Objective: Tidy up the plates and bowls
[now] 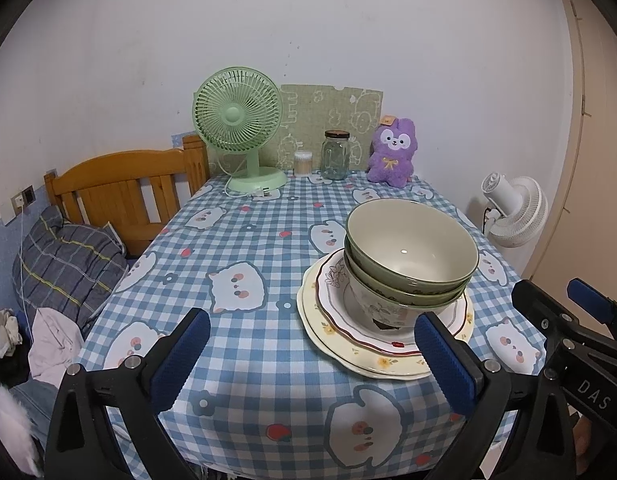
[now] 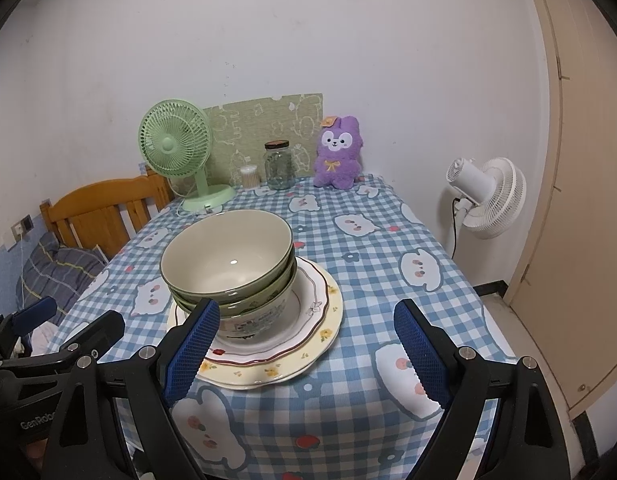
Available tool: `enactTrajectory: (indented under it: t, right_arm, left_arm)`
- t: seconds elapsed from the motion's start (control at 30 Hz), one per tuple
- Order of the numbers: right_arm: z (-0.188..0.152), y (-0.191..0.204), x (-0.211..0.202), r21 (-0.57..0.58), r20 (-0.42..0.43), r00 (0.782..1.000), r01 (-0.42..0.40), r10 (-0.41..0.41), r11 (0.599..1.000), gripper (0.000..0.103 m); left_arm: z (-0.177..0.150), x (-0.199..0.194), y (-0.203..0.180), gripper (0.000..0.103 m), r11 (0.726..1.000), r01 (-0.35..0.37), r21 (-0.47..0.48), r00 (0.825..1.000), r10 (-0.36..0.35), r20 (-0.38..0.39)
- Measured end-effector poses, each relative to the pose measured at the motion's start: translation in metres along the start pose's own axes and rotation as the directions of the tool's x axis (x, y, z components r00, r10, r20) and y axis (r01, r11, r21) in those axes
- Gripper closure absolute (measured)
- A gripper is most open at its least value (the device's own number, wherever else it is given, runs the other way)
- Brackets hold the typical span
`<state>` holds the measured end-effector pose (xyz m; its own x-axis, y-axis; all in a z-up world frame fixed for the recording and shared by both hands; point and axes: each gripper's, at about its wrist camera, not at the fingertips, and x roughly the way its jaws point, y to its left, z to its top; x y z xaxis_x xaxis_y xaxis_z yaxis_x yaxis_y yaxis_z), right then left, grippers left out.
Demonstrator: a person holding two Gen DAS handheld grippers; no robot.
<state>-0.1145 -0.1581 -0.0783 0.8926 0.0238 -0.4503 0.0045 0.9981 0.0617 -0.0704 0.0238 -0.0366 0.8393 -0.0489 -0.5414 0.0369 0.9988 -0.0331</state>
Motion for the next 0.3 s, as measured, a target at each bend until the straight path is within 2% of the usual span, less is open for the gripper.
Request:
enactTrajectory:
  t: [0.3]
  right_arm:
    - [-0.0004, -0.0001, 0.0003, 0.001, 0.0, 1.0, 0.0, 0.0, 1.0, 0.01]
  left_arm:
    - [-0.0007, 0.0019, 0.0, 0.0, 1.0, 0.024, -0.006, 1.0, -0.024, -0.013]
